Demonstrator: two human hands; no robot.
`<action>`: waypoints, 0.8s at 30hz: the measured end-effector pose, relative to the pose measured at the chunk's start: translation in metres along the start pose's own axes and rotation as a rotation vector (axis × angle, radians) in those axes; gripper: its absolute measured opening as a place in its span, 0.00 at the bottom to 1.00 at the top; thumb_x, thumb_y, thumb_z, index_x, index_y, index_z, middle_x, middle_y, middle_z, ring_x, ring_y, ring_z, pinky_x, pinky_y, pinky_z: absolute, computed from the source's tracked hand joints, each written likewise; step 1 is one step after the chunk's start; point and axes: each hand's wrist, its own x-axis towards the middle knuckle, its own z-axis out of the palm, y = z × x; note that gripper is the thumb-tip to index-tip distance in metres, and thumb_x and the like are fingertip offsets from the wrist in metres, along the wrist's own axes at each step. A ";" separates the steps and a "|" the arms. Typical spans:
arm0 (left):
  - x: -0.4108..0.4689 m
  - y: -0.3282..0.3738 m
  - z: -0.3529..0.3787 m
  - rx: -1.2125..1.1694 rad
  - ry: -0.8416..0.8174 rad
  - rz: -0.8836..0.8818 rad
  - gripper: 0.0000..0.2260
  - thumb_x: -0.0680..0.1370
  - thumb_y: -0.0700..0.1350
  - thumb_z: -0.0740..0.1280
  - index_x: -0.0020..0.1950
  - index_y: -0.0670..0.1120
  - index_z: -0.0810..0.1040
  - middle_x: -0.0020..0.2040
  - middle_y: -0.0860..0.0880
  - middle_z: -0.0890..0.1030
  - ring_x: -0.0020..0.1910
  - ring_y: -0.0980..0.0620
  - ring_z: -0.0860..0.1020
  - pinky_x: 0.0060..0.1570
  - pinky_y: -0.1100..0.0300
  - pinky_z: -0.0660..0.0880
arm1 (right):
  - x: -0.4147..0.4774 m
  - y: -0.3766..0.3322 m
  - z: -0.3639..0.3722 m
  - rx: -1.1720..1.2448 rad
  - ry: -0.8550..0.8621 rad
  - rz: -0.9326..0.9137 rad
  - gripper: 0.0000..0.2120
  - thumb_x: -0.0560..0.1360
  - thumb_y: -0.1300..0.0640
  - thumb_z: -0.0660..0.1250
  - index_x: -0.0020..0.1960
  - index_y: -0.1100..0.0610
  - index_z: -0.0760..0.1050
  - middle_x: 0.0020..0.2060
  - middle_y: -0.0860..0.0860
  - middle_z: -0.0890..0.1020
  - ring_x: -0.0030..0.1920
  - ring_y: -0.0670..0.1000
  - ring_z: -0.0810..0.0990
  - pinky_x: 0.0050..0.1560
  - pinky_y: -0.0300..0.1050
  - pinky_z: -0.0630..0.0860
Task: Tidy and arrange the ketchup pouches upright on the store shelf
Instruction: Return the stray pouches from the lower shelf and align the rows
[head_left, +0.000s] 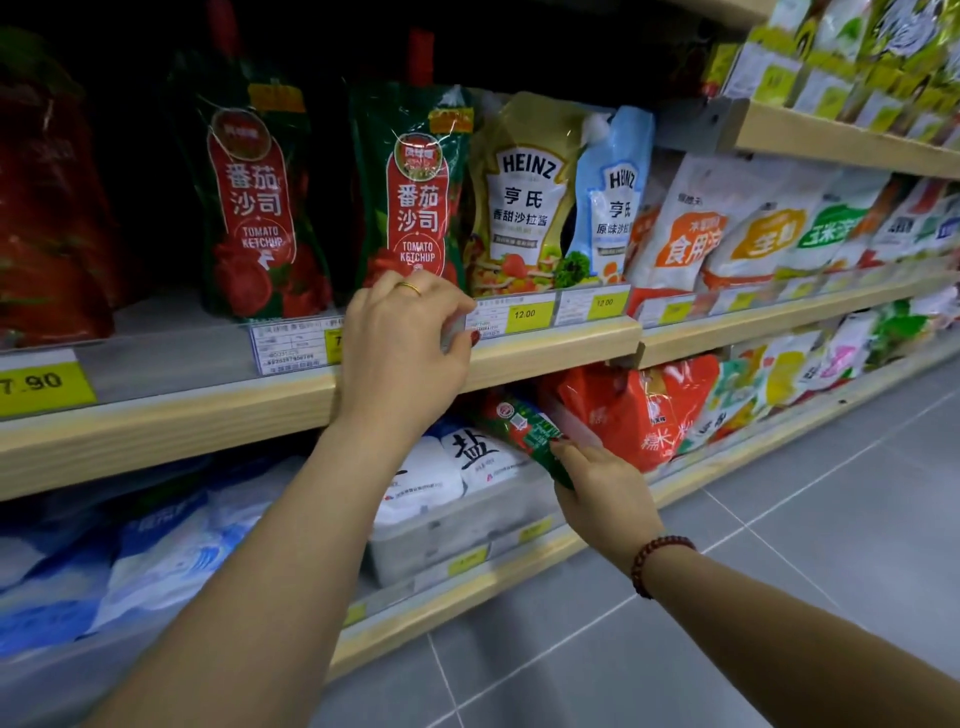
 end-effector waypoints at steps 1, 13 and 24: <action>0.000 0.000 0.000 -0.010 -0.002 0.001 0.08 0.70 0.44 0.70 0.49 0.48 0.82 0.49 0.51 0.82 0.49 0.47 0.75 0.46 0.59 0.62 | 0.001 0.001 -0.001 0.007 0.034 -0.022 0.08 0.69 0.67 0.68 0.48 0.64 0.79 0.38 0.58 0.84 0.37 0.60 0.81 0.33 0.51 0.80; 0.001 0.009 -0.009 -0.276 -0.161 0.026 0.16 0.69 0.44 0.74 0.56 0.49 0.80 0.56 0.52 0.80 0.62 0.52 0.71 0.64 0.64 0.62 | 0.036 -0.005 -0.090 0.180 0.185 -0.026 0.06 0.74 0.62 0.66 0.46 0.61 0.82 0.34 0.55 0.85 0.31 0.53 0.80 0.31 0.50 0.79; -0.011 0.029 -0.007 -0.756 -0.894 -0.085 0.29 0.66 0.47 0.77 0.64 0.60 0.72 0.58 0.58 0.79 0.58 0.60 0.76 0.59 0.57 0.74 | 0.064 -0.022 -0.196 0.195 -0.079 -0.086 0.04 0.71 0.57 0.71 0.41 0.58 0.83 0.32 0.48 0.81 0.33 0.45 0.80 0.29 0.39 0.71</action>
